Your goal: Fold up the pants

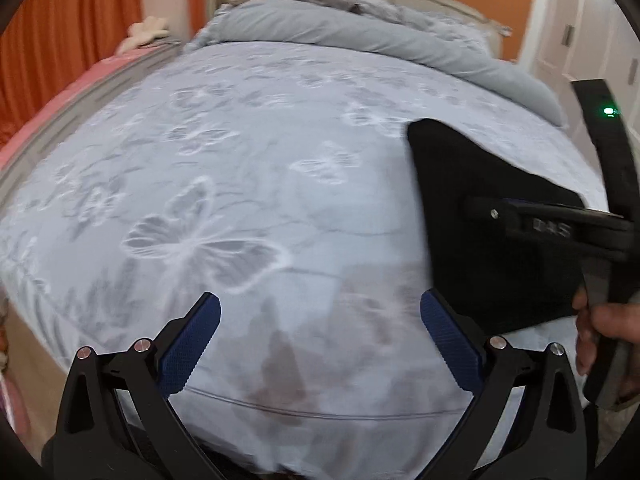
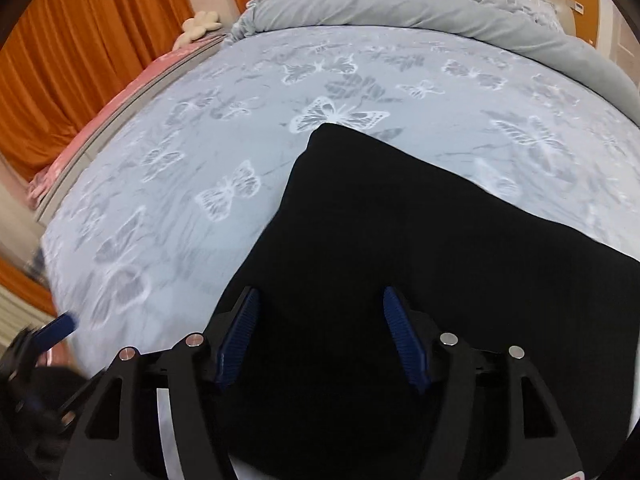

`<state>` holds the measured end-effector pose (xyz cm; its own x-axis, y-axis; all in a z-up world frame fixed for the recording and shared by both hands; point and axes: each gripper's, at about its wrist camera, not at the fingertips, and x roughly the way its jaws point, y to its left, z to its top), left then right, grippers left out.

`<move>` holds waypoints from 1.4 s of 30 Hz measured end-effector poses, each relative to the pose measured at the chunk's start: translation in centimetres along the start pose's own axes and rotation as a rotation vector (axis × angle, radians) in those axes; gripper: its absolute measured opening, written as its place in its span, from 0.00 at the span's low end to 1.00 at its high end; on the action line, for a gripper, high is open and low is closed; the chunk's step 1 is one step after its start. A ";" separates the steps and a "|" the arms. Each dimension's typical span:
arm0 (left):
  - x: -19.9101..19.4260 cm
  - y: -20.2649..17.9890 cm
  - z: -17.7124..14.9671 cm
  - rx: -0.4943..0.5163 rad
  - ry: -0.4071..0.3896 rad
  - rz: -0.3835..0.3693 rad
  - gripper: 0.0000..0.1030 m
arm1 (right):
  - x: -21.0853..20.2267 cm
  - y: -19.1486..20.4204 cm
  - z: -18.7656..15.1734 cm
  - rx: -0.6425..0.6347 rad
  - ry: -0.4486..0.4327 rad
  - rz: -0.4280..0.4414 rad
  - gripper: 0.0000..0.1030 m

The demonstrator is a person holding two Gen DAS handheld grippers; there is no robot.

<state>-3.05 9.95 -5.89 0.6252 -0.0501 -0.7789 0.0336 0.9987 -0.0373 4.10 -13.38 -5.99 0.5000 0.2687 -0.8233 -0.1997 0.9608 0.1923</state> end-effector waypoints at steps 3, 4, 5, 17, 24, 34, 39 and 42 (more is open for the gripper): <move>0.5 0.8 0.2 0.003 0.000 0.037 0.95 | 0.7 1.4 0.6 0.012 -0.006 0.027 0.32; 0.6 1.1 0.3 -0.001 0.001 0.038 0.95 | 0.3 2.4 0.8 -0.007 -0.015 0.031 0.30; 0.6 1.4 0.3 -0.008 0.002 0.032 0.95 | 0.3 3.3 1.0 -0.029 -0.018 0.040 0.29; 0.4 1.3 0.7 -0.017 0.001 -0.016 0.95 | -9.2 -1.4 -1.5 0.008 -0.162 -0.079 0.73; 0.6 -0.8 1.6 -0.033 0.012 -0.103 0.95 | -8.0 -15.0 -7.4 0.375 0.005 0.002 0.57; 0.7 -6.7 1.7 0.078 -0.033 -0.111 0.95 | -12.4 -13.7 -8.7 0.246 -0.095 -0.138 0.20; 1.9 -8.4 1.4 0.132 0.000 -0.083 0.95 | -11.7 -14.6 -9.5 0.264 -0.074 -0.159 0.31; 2.1 -8.5 1.2 0.129 0.003 -0.084 0.95 | -14.6 -14.2 -7.6 0.242 -0.182 -0.135 0.31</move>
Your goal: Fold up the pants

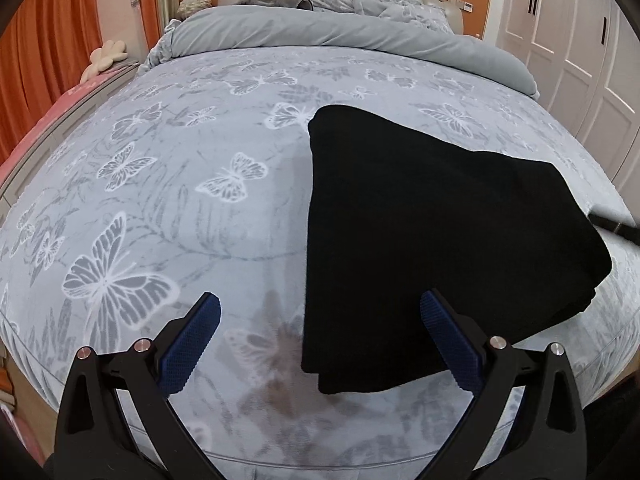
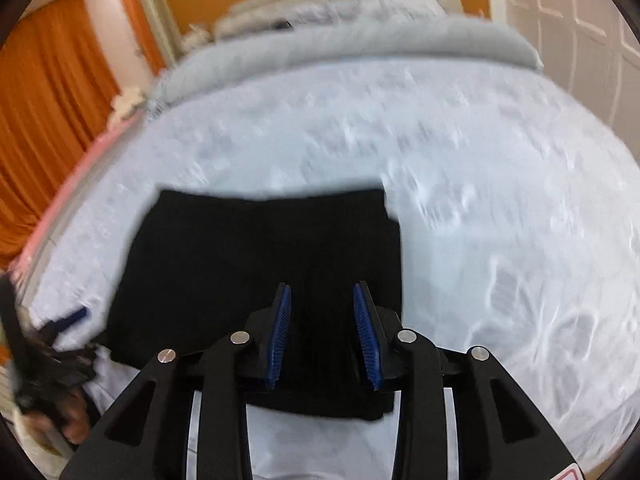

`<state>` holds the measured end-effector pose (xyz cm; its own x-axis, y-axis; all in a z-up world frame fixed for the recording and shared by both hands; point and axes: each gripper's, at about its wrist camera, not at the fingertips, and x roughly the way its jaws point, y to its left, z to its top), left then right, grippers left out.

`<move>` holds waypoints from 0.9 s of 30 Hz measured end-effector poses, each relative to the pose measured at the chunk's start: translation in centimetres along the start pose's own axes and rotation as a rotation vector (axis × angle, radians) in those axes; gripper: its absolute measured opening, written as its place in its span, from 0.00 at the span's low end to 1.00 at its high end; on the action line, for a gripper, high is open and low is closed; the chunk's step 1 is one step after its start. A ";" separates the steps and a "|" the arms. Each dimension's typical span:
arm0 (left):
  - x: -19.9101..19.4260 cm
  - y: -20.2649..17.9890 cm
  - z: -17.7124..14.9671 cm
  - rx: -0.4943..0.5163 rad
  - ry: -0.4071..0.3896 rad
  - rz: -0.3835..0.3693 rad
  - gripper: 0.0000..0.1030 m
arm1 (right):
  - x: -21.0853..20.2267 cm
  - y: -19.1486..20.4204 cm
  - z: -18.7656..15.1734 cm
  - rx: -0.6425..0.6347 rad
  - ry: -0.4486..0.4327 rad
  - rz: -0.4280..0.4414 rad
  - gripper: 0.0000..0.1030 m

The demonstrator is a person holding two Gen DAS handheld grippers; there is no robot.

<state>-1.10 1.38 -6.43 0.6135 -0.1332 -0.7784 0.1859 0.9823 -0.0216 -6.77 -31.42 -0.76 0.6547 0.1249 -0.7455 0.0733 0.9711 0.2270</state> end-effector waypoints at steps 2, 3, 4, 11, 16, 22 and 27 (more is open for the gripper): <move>0.2 -0.1 0.0 0.004 0.004 0.006 0.95 | 0.2 0.9 1.5 -0.037 -0.005 0.026 0.31; 0.4 -0.2 0.0 0.004 0.009 0.008 0.95 | 0.8 1.7 2.5 -0.077 0.004 0.023 0.29; 0.5 -0.3 0.0 0.003 0.014 0.010 0.95 | 1.7 2.3 3.3 -0.115 0.011 0.014 0.29; 1.1 -1.7 0.2 0.056 0.003 0.055 0.95 | 10.2 -1.5 4.9 -0.026 0.179 -0.022 0.21; 1.3 -2.2 0.3 0.079 -0.011 0.069 0.95 | 5.2 1.8 4.5 -0.091 0.064 0.035 0.24; 1.5 -2.3 0.4 0.069 0.002 0.058 0.95 | 6.4 0.0 2.1 -0.072 0.141 -0.013 0.21; 1.5 -2.3 0.4 0.061 0.003 0.062 0.95 | 4.2 0.5 1.0 -0.080 0.080 0.060 0.25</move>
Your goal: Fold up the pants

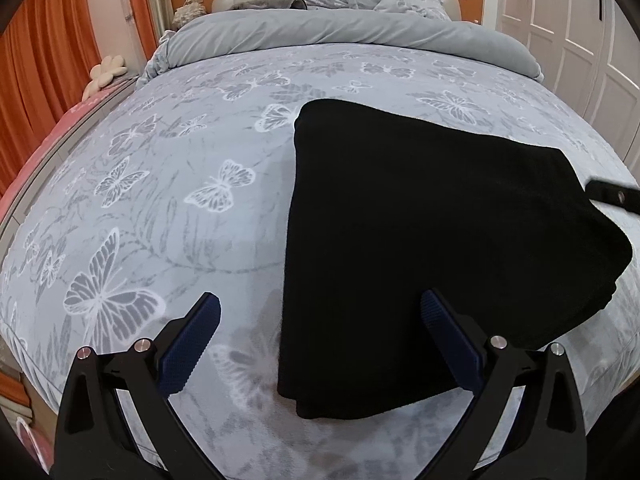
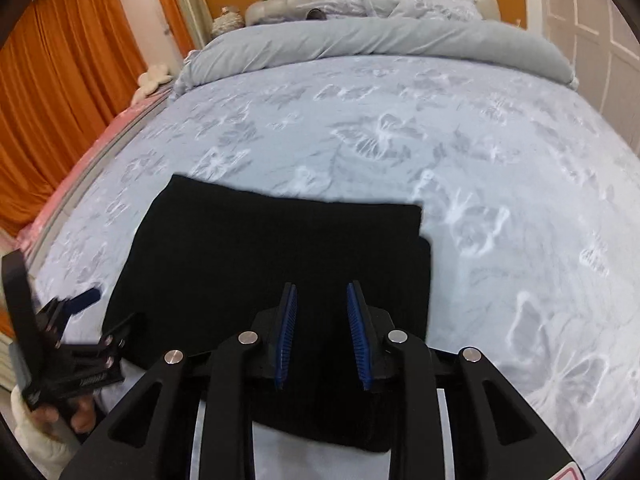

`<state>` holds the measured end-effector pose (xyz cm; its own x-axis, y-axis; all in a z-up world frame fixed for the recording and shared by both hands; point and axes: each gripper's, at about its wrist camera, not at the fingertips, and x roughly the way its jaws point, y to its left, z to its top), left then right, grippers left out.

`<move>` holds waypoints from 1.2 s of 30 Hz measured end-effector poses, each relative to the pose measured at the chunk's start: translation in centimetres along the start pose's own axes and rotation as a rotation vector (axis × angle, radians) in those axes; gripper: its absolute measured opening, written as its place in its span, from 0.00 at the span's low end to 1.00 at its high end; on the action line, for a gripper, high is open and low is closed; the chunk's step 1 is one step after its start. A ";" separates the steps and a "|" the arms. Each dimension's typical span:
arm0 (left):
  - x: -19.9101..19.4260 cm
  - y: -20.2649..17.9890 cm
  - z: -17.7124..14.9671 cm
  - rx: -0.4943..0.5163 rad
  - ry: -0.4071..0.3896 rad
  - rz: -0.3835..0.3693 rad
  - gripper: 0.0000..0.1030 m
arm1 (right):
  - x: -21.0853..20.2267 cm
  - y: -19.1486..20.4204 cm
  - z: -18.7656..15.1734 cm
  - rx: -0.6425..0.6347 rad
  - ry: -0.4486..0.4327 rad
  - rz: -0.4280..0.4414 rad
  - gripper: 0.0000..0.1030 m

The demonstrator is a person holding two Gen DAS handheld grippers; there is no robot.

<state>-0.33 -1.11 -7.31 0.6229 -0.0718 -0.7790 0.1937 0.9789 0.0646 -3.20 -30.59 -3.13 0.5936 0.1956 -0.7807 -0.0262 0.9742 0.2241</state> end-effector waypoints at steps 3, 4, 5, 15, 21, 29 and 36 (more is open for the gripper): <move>0.0 0.0 0.0 -0.004 0.002 -0.001 0.96 | 2.2 0.4 -1.6 -0.039 0.069 -0.064 0.24; 0.0 0.0 0.0 -0.006 0.003 -0.001 0.96 | 2.1 1.0 -1.6 -0.070 0.061 -0.088 0.24; 0.1 0.0 0.0 -0.006 0.002 0.000 0.96 | 1.9 1.3 -1.4 -0.079 0.058 -0.099 0.24; 0.1 0.0 0.1 -0.006 -0.001 -0.013 0.95 | 0.3 0.7 -2.7 -0.022 0.030 -0.005 0.26; -1.1 1.7 0.1 -0.085 -0.013 -0.155 0.95 | -3.0 -5.0 -5.1 0.208 -0.043 0.008 0.52; 3.0 3.7 -0.4 -0.300 0.183 -0.342 0.95 | -0.8 -6.6 -6.2 0.338 0.057 0.117 0.78; 4.4 3.0 0.2 -0.319 0.194 -0.377 0.95 | 2.1 -5.8 -6.6 0.453 0.145 0.277 0.84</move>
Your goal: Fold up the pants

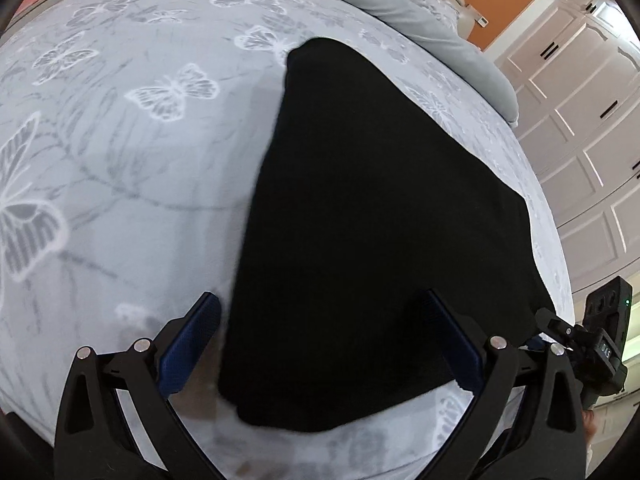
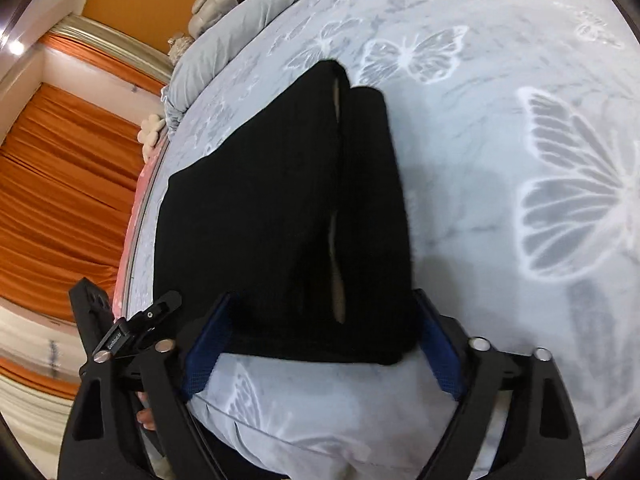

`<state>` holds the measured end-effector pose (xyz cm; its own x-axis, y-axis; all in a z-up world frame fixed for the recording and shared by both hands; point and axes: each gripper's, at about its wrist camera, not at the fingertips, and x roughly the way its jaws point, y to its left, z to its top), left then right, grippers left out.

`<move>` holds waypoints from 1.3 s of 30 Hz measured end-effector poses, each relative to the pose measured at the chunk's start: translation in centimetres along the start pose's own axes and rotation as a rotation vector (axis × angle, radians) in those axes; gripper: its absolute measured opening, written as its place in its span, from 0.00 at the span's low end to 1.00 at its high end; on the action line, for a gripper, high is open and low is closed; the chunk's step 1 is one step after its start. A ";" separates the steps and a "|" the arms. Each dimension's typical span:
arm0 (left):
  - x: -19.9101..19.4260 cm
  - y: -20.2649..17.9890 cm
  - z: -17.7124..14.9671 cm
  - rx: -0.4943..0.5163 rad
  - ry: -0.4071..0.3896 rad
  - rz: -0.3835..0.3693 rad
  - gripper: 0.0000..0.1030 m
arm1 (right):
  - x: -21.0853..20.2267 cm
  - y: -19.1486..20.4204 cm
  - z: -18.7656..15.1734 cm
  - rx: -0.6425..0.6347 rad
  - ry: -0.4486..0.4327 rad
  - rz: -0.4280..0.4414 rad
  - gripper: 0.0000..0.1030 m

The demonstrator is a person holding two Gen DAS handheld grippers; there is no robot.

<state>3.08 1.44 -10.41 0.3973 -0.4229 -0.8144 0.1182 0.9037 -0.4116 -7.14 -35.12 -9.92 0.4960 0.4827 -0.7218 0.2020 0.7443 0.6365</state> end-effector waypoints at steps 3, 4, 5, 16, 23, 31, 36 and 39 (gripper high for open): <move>0.9 -0.8 0.5 0.017 -0.002 0.015 0.96 | 0.8 0.2 0.3 0.017 -0.014 -0.006 0.85; 1.1 -0.8 0.6 0.010 -0.001 0.007 0.96 | 1.0 0.3 0.5 0.025 -0.022 -0.002 0.85; 1.2 -0.7 0.8 -0.007 -0.002 -0.008 0.95 | 1.2 0.4 0.6 0.031 -0.029 -0.003 0.85; 0.9 1.0 2.2 -0.145 -0.010 -0.158 0.44 | 0.0 1.3 -0.3 -0.003 -0.108 0.022 0.38; -2.8 0.4 -0.8 -0.080 0.062 -0.203 0.43 | -3.0 1.3 -4.6 -0.020 -0.084 0.065 0.42; -0.9 0.9 -2.7 -0.111 0.021 -0.159 0.93 | -1.1 0.0 -5.2 0.004 -0.069 0.043 0.79; -0.7 -0.6 -4.1 -0.045 -0.041 -0.085 0.95 | -0.2 1.8 -5.2 -0.058 -0.085 -0.013 0.86; -0.7 -1.2 -4.2 0.002 -0.063 -0.047 0.70 | -0.5 1.6 -5.1 -0.047 -0.102 -0.015 0.59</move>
<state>-1.19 0.38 -11.05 0.4482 -0.4599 -0.7666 0.1397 0.8830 -0.4480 -11.39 -31.81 -9.98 0.5771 0.4233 -0.6985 0.1720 0.7731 0.6106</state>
